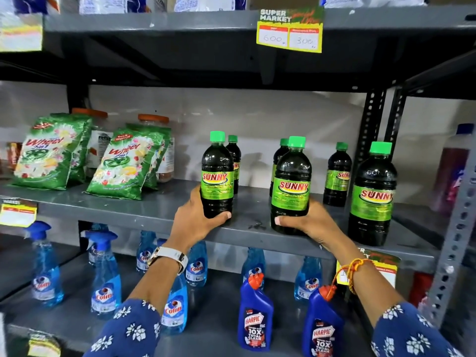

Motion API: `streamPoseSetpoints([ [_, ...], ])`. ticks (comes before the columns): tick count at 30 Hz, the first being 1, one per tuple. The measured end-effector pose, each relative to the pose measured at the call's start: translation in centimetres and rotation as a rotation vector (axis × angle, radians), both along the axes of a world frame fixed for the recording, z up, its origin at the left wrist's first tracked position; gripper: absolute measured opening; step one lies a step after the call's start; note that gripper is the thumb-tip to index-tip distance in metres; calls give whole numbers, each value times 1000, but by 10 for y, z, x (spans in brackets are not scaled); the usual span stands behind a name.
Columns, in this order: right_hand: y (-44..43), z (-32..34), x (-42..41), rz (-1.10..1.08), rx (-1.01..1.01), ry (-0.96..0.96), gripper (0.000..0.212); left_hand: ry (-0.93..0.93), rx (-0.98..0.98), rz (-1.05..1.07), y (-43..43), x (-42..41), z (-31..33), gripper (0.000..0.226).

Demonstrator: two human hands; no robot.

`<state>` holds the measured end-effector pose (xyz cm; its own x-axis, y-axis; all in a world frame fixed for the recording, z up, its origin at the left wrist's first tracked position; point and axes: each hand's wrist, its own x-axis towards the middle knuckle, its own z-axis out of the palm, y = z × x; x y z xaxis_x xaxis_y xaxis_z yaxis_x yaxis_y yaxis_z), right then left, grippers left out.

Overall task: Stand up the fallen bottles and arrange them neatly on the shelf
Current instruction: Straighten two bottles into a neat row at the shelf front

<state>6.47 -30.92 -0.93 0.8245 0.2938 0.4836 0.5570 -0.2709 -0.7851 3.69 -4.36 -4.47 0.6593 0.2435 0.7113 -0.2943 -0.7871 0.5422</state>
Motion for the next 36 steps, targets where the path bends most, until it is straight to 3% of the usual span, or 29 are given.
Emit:
streamPoseSetpoints([
  [3, 0, 6, -7, 70, 32, 44, 49, 22, 10, 3, 0, -1, 2, 90],
  [5, -2, 8, -19, 47, 79, 41, 69, 32, -11, -17, -2, -2, 2, 103],
  [7, -9, 1, -38, -107, 105, -83, 95, 34, -78, -33, -2, -3, 4, 118],
  [8, -17, -4, -50, -165, 123, -203, 99, 8, -137, -52, -3, -4, 4, 122],
  [11, -58, -10, -75, -289, 170, -598, 74, -252, -266, -107, -15, -14, 0, 114],
  [13, -91, -5, -72, -384, 227, -710, 65, -489, -250, -116, -37, -24, -2, 98],
  [15, -115, 1, -60, -436, 286, -605, 71, -575, -251, -211, -75, -28, 4, 82],
  [17, -128, 6, -40, -379, 315, -357, 79, -465, -302, -360, -114, -27, 18, 80],
  [20, -144, 5, -11, -203, 347, -4, 55, -185, -344, -418, -152, -13, 31, 104],
  [22, -150, 2, -5, -117, 343, 148, 55, -37, -312, -344, -156, -4, 28, 116],
  [27, -152, 1, -8, -86, 49, 118, 41, 163, -126, -166, -148, 7, 16, 105],
  [32, -148, -1, -8, -111, 27, 56, 38, 141, -65, -153, -146, 12, 17, 82],
  [36, -146, -1, -7, -123, 3, 31, 38, 108, -32, -122, -146, 13, 16, 80],
])
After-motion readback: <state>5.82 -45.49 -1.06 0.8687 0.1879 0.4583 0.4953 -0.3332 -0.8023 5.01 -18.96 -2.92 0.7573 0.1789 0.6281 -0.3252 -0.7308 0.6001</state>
